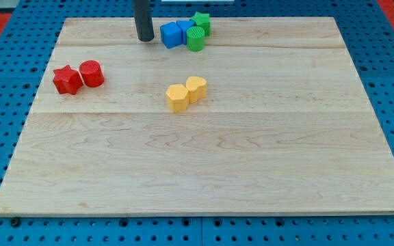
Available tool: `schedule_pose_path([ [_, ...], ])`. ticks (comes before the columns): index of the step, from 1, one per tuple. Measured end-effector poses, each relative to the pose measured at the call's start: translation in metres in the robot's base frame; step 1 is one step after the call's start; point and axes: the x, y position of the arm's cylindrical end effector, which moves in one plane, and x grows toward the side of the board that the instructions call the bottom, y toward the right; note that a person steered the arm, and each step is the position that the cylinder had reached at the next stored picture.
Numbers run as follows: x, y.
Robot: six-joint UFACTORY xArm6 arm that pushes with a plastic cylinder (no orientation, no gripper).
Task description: Push the yellow blocks to the center right side of the board
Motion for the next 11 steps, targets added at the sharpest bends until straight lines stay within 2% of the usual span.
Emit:
schedule_pose_path([
  [1,0.042,0.032],
  [2,0.061,0.068],
  [3,0.092,0.043],
  [4,0.138,0.044],
  [6,0.142,0.169],
  [7,0.126,0.133],
  [9,0.119,0.257],
  [10,0.094,0.180],
  [11,0.080,0.287],
])
